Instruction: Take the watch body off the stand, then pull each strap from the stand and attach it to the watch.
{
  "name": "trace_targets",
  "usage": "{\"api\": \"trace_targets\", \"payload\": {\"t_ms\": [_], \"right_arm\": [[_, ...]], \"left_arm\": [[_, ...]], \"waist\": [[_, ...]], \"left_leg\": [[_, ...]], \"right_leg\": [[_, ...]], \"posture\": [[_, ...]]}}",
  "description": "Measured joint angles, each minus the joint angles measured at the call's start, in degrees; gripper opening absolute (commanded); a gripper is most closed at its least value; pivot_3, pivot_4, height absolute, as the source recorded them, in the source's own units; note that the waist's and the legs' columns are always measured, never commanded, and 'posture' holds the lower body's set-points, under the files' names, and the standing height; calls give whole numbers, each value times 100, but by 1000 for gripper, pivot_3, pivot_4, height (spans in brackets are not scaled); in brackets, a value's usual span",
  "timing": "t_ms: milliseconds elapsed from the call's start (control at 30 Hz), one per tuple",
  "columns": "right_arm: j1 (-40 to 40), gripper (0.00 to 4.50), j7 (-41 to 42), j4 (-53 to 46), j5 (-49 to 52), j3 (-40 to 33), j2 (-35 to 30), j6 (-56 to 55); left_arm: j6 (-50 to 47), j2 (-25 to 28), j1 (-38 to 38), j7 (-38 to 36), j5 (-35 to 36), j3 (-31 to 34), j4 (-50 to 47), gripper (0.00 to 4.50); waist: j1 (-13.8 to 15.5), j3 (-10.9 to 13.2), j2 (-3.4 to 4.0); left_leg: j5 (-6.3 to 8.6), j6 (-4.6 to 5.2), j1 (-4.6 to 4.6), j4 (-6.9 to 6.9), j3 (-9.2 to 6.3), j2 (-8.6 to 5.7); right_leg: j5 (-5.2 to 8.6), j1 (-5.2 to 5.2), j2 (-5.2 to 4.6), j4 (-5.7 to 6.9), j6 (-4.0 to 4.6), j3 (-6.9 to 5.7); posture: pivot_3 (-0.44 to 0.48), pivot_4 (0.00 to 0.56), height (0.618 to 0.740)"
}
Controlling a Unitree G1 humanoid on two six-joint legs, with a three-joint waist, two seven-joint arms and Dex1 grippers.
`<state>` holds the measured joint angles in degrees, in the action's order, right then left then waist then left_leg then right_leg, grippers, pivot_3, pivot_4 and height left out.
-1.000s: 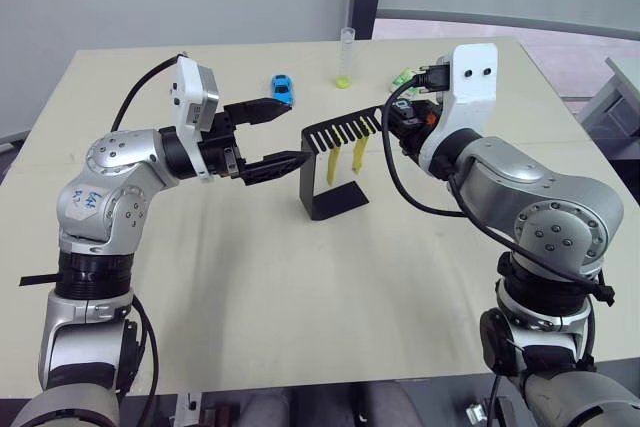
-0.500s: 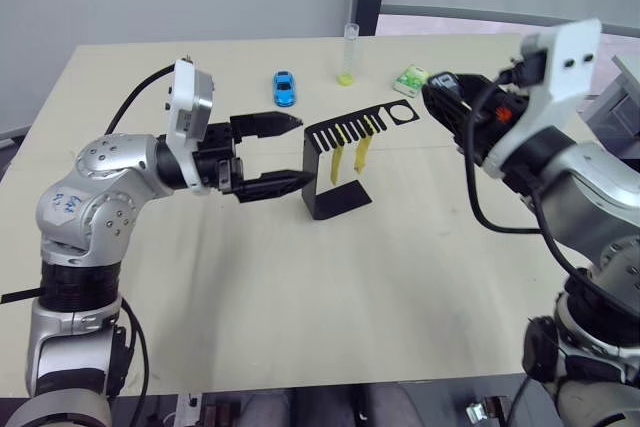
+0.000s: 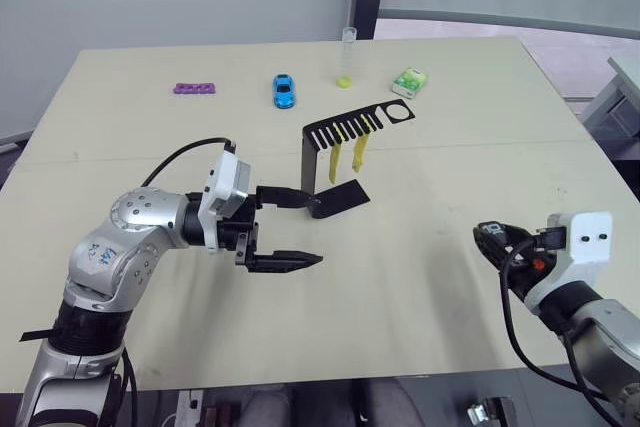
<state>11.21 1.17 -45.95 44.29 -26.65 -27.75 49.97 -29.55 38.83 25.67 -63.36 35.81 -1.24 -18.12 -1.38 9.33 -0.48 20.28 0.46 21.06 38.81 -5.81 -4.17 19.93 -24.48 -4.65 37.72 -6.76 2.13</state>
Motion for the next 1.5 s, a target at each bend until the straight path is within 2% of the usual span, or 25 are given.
{"api": "trace_targets", "payload": {"t_ms": [200,467,1500], "right_arm": [[199,1602,273,702,-823,495,243,-843],[-106,1602,681,1617,-1300,840,425,-1520],[-407,1602,1558,2402,-1621,888,149,-1677]], "left_arm": [[243,3,-262,-6,-206,-36,-7,4500],[411,14,-317,-53,-350,-36,19,4500],[529,-56,-205,-54,-476,-96,81,4500]], "waist": [[15,1,1],[10,1,2],[11,0,1]], "left_leg": [[0,0,2,5,-1,-1],[0,0,2,6,-1,-2],[0,0,2,16,-1,-2]], "right_leg": [[0,0,0,-2,0,-1],[0,0,0,0,0,-2],[0,2,-1,8,0,-5]], "posture": [[0,150,740],[0,150,740],[0,150,740]]}}
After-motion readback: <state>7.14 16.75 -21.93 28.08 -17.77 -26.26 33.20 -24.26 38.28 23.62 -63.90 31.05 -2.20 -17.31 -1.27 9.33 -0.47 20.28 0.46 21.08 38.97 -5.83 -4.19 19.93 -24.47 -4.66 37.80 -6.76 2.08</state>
